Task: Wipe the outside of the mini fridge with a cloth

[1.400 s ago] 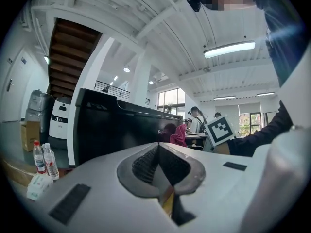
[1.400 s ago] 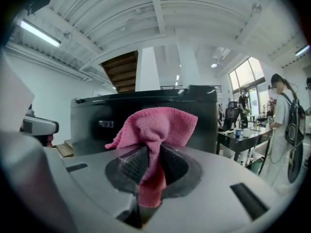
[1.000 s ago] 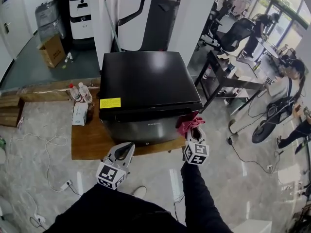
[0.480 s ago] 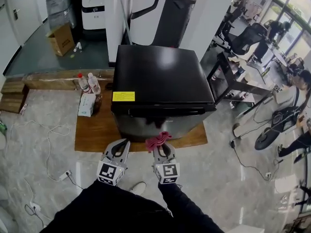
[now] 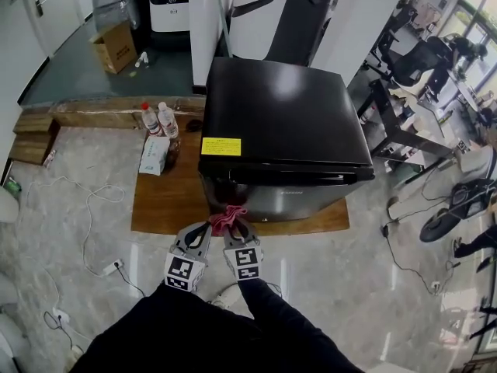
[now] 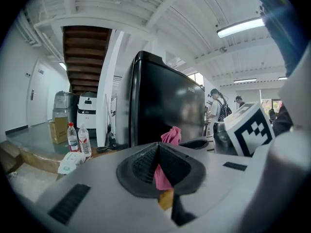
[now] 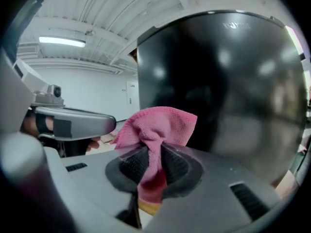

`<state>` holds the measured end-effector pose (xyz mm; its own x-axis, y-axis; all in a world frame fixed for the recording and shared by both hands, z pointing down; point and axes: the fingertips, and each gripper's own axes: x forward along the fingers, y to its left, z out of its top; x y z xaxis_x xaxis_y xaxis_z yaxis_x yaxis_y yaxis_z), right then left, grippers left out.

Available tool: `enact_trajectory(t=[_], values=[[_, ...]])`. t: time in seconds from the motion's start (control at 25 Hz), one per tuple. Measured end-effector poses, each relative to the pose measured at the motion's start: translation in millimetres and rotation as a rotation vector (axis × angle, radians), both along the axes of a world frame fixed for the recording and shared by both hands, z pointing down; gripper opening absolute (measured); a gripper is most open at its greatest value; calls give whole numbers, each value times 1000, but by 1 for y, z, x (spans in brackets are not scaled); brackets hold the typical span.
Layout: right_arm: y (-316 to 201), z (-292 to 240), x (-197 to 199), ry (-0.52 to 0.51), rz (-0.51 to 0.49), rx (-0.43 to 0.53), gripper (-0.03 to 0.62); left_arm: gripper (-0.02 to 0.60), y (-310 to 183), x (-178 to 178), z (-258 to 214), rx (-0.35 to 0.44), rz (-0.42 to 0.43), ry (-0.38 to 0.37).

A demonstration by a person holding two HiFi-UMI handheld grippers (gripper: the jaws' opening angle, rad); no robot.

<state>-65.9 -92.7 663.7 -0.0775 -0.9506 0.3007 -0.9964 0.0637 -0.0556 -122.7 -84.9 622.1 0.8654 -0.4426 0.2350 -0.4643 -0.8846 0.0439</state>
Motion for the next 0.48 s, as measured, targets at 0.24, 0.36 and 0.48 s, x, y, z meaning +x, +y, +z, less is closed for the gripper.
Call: enact_trajectory(t=[0.24, 0.36, 0.48], values=[[10, 13, 40, -13, 63, -24, 67, 5, 10, 16, 9, -29, 46, -5], [27, 17, 74, 2, 118, -37, 69, 5, 18, 34, 7, -31, 81, 2], [47, 20, 118, 15, 198, -47, 69, 5, 25, 53, 5, -25, 119, 8]])
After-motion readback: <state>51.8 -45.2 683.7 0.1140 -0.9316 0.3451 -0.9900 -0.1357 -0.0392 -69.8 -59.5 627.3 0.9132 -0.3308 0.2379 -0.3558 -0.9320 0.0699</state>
